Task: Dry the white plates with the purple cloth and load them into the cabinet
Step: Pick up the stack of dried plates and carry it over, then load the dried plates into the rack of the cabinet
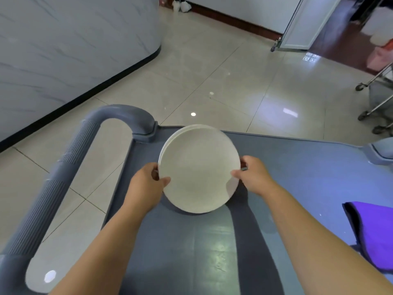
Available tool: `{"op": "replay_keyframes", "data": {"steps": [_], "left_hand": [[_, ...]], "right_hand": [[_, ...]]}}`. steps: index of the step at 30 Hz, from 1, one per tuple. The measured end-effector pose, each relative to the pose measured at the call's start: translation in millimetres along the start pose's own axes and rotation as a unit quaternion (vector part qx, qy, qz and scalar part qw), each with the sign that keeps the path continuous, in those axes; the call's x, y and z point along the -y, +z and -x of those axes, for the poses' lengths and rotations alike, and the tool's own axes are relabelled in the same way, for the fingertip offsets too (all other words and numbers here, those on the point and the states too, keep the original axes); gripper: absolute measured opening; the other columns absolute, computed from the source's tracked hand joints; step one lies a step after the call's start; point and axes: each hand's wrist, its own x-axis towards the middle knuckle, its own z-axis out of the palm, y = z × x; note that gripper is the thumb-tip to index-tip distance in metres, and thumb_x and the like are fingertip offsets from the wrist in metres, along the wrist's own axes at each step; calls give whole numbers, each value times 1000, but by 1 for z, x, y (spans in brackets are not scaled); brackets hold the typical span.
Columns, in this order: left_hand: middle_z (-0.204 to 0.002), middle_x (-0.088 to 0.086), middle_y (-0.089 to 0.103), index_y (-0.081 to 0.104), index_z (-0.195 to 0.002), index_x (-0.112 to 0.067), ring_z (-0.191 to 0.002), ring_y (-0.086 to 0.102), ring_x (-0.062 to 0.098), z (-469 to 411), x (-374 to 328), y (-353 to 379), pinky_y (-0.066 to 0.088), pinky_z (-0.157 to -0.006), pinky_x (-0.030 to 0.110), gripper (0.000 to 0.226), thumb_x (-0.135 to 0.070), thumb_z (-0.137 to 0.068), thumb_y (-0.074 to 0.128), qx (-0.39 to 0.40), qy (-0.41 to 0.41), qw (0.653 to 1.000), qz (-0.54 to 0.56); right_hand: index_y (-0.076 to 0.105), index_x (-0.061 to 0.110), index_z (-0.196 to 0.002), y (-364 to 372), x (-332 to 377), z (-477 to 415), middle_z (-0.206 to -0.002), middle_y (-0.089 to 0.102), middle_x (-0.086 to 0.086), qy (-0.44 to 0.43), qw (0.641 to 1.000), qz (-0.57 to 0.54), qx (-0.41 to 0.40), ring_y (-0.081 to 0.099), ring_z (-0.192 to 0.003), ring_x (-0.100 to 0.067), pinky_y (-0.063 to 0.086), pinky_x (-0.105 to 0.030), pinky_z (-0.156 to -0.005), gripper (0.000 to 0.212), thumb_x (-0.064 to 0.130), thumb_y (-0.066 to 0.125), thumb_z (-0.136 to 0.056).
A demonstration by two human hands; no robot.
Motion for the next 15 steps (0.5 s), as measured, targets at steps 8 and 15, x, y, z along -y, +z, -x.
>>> {"op": "replay_keyframes", "data": {"steps": [8,15], "left_hand": [[-92,-11,66,56,-90,-46,-85,64,8,26,-26,-9,46,-70,24,37,-12,-85,68,-7,144,989,37],[-89,-21,65,58,-94,-39,-81,58,-15,39,-43,18,39,-62,8,32,-10,-87,66,43,197,979,17]], "right_hand": [[53,24,-106,-25,-5,52,-100,64,6,-48,992,-64,-101,64,-91,-18,47,-29,-76,31,10,70,-85],[47,26,-103,-37,-40,106,-101,63,4,-22,978,-83,-192,64,-91,-15,43,-17,-65,30,9,67,-88]]}}
